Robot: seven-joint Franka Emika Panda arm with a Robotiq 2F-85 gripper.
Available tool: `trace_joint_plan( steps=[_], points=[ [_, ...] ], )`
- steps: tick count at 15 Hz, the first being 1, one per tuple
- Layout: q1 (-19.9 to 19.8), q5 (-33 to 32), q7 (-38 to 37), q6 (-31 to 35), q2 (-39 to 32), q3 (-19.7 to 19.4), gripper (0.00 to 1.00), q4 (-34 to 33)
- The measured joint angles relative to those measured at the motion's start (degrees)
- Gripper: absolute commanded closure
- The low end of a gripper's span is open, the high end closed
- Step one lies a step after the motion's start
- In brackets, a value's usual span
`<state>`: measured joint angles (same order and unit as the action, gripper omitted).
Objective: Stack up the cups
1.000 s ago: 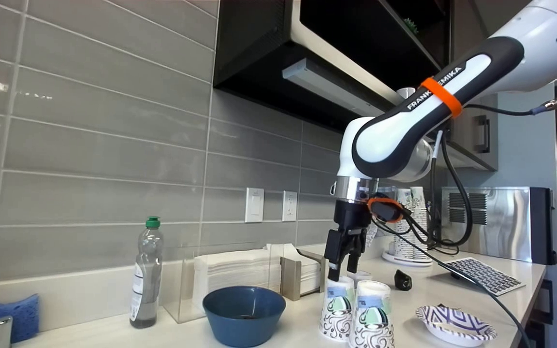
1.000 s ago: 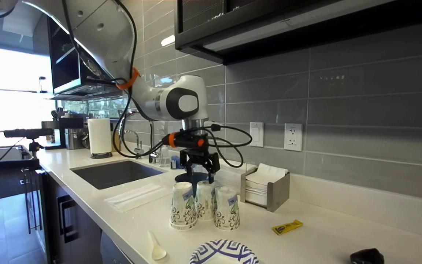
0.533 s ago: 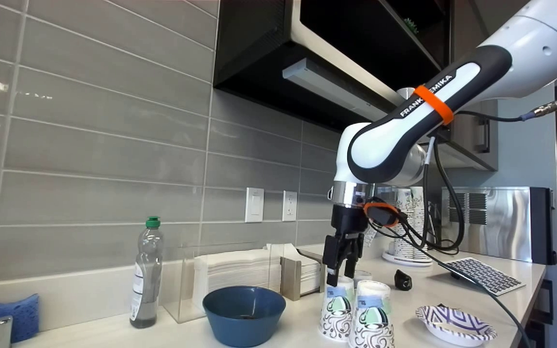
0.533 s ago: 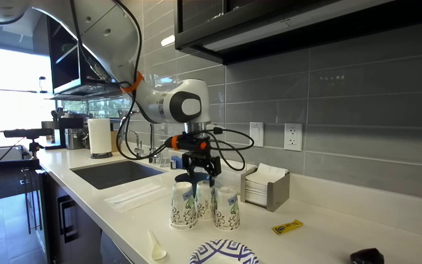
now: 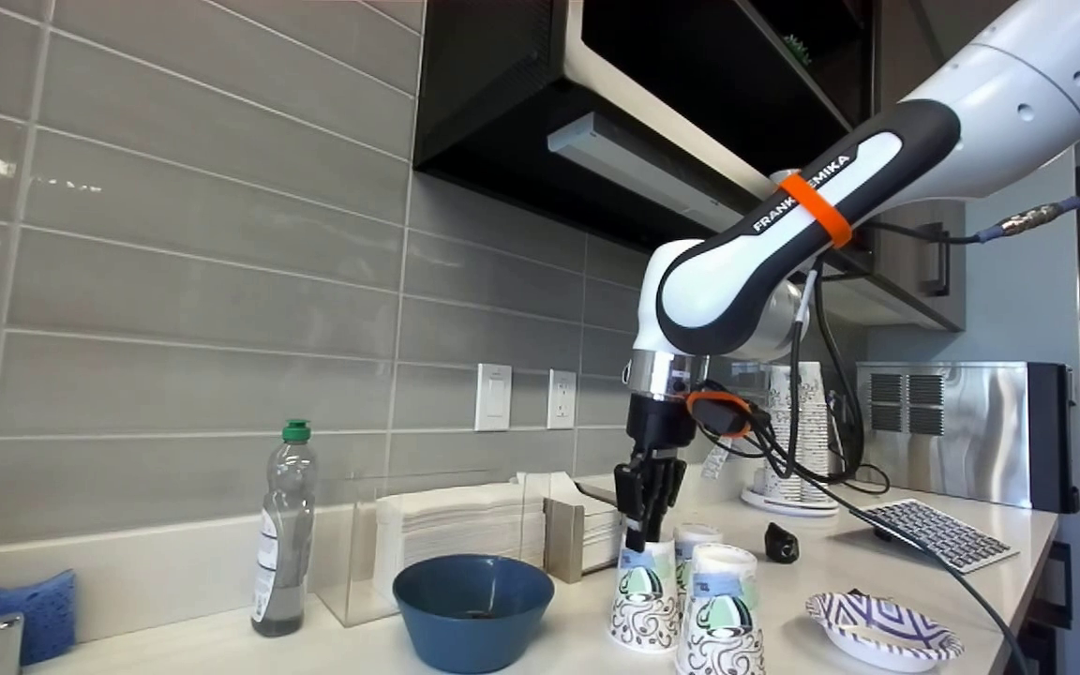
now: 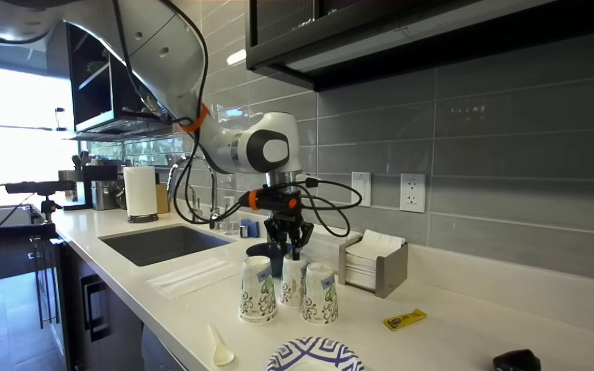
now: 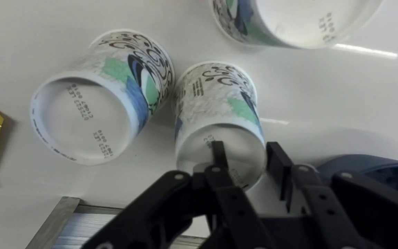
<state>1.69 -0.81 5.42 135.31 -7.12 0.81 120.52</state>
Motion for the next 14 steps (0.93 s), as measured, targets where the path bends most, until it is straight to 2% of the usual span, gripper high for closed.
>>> trace_joint_plan(
  steps=[1,8,14],
  points=[
    [0.03,-0.01,-0.07,0.0,-0.4,0.01,1.0,-0.56],
    [0.33,-2.29,-1.75,-0.08,-3.01,0.04,0.99,-4.45],
    [1.6,-10.1,-6.19,-5.01,-1.8,0.04,0.99,-9.32]
  ],
)
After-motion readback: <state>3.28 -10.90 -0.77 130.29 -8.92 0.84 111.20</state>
